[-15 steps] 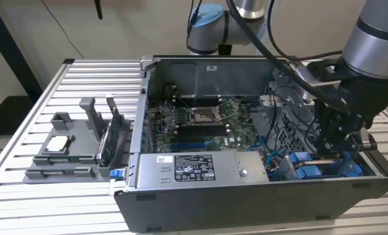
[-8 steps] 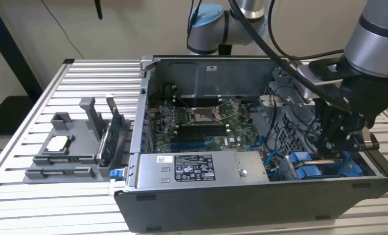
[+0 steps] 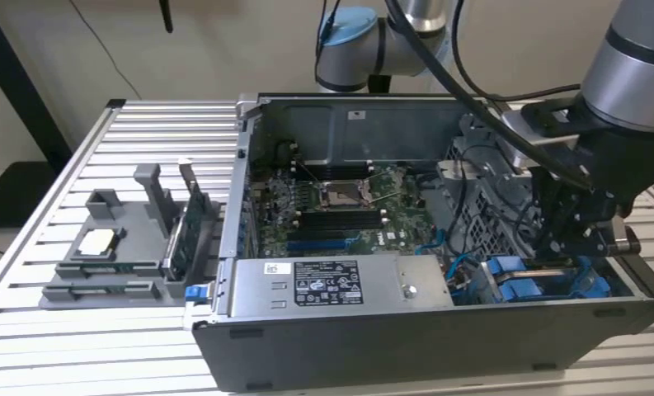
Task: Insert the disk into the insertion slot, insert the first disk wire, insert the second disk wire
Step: 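Insert the second disk wire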
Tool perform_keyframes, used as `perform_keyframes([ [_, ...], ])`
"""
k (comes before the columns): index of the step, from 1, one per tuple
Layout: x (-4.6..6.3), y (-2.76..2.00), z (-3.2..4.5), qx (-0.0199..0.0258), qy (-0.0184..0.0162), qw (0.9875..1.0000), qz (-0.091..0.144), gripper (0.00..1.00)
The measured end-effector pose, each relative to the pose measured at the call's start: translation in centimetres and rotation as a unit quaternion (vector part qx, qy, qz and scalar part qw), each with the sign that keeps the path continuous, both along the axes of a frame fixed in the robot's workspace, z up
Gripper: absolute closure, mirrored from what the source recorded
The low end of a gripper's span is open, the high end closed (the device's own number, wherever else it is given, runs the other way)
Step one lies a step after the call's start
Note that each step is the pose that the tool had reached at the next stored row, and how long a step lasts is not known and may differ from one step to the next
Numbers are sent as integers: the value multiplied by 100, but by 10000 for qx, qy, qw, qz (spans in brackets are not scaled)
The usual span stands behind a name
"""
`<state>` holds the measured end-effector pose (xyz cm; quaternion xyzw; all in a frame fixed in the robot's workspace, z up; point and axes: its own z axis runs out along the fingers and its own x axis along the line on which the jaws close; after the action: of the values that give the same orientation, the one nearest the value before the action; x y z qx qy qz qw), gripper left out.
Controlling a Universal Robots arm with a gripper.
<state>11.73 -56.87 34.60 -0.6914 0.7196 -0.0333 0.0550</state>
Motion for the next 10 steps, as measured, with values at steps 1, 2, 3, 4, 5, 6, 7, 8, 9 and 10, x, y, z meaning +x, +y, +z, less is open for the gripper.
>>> perform_keyframes([
  [1, 0, -1, -1, -1, -3, 10000, 1, 84],
  [2, 0, -1, -3, -2, -8, 10000, 1, 84],
  [3, 0, -1, -5, -3, -11, 10000, 2, 84],
  [4, 0, -1, -8, -3, -12, 10000, 3, 84],
  [5, 0, -1, -11, -3, -15, 10000, 4, 84],
  [6, 0, -1, -15, -3, -18, 10000, 4, 84],
  [7, 0, -1, -18, -4, -21, 10000, 5, 84],
  [8, 0, -1, -21, -4, -22, 10000, 6, 84],
  [9, 0, -2, -25, -5, -23, 10000, 7, 84],
  [10, 0, -2, -28, -4, -23, 10000, 8, 84],
])
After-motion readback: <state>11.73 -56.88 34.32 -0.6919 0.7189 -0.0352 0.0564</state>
